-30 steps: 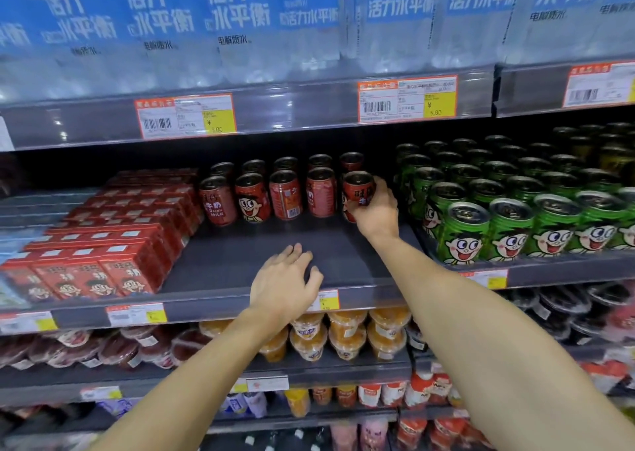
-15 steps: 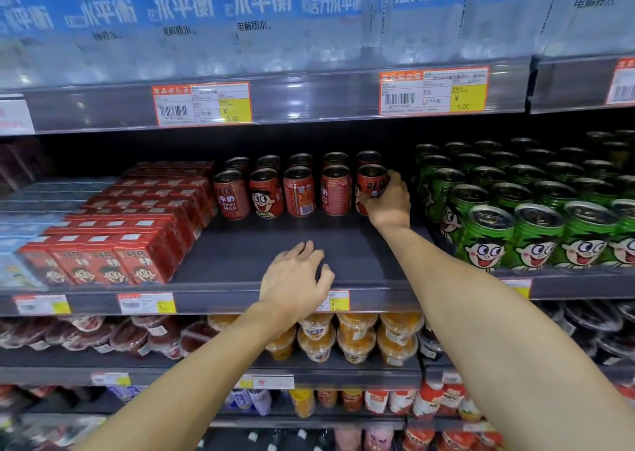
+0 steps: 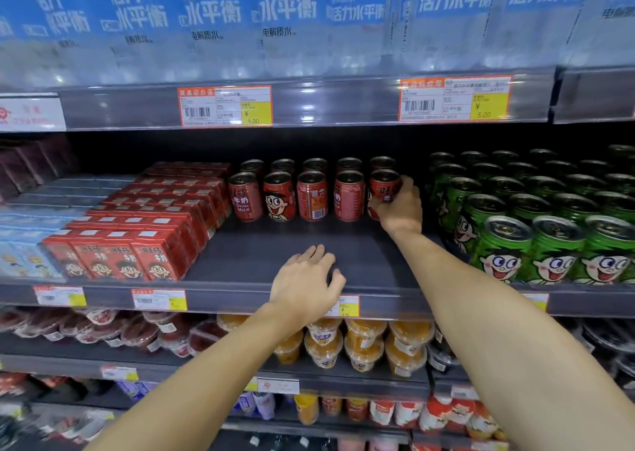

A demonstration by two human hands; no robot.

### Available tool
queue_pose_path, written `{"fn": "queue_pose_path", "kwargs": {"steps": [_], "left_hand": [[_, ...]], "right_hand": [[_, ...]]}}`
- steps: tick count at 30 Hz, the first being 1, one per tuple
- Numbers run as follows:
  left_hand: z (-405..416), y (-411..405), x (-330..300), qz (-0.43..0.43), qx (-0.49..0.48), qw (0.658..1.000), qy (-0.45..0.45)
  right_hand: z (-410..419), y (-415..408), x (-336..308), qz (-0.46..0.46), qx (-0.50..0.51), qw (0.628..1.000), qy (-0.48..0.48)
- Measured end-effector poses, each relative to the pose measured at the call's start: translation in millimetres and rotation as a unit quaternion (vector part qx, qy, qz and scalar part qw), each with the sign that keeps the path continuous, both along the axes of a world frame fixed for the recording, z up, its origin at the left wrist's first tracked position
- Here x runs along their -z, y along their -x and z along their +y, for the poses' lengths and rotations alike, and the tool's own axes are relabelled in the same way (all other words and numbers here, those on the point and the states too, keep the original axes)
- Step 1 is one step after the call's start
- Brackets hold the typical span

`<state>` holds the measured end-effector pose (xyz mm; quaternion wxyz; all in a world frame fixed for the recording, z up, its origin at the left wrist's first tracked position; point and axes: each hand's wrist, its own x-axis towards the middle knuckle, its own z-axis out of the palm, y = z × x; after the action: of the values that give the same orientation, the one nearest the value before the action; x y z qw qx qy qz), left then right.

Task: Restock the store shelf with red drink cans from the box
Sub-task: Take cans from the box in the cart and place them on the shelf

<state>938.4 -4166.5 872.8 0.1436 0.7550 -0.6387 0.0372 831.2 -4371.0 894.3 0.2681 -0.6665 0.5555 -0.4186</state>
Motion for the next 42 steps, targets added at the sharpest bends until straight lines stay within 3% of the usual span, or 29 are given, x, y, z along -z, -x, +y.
{"fn": "queue_pose_path", "kwargs": {"steps": [10, 21, 28, 34, 38, 42], "left_hand": [[0, 0, 1, -0.004, -0.004, 1.0, -0.009], [3, 7, -10, 0.002, -0.01, 0.998, -0.059], [4, 5, -17, 0.031, -0.001, 0.994, -0.102], [-2, 6, -19, 0.022, -0.005, 0.987, -0.161], [20, 21, -13, -0.013, 0.029, 0.995, -0.09], [54, 35, 18, -0.077, 0.123, 0.989, -0.017]], "right_hand": [[37, 28, -17, 0.137, -0.037, 0.984, -0.106], [138, 52, -6, 0.364, -0.145, 0.918, -0.066], [169, 55, 14, 0.388, -0.07, 0.919, 0.009], [178, 54, 12, 0.433, -0.074, 0.898, -0.014], [196, 69, 20, 0.43, -0.069, 0.9, 0.004], [229, 83, 35, 0.416, -0.037, 0.908, -0.006]]}}
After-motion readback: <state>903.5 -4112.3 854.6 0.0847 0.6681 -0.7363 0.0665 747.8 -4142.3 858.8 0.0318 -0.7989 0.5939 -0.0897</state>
